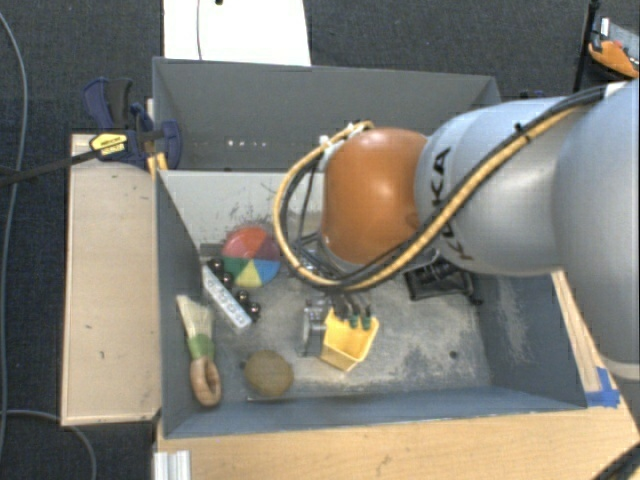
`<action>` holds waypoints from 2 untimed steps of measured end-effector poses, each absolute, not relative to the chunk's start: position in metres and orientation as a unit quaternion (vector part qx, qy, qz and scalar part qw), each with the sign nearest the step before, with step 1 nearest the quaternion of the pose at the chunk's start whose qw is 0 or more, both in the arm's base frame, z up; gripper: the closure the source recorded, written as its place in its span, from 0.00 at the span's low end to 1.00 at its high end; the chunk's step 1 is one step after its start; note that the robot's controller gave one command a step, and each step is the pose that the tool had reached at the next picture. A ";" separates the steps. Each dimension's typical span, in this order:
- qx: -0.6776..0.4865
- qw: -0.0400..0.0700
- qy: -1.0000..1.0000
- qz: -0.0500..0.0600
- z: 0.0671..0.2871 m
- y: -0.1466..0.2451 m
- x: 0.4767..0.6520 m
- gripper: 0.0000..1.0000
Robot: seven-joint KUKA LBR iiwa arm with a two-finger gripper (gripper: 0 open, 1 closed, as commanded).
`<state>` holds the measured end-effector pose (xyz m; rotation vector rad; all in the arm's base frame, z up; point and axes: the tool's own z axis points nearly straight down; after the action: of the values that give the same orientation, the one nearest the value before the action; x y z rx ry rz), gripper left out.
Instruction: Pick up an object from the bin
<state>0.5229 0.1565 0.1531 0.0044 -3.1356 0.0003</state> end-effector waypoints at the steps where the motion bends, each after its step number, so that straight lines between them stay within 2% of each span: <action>1: -0.001 -0.001 -1.000 -0.001 0.157 0.156 0.525 0.00; 2: 0.118 -0.004 -0.993 -0.002 0.116 0.129 0.538 0.00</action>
Offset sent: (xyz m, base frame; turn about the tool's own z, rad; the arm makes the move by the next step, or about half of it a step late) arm 0.0231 -0.0606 -0.0831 -0.4328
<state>0.5378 0.1293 0.1164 0.3715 -3.1275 -0.0066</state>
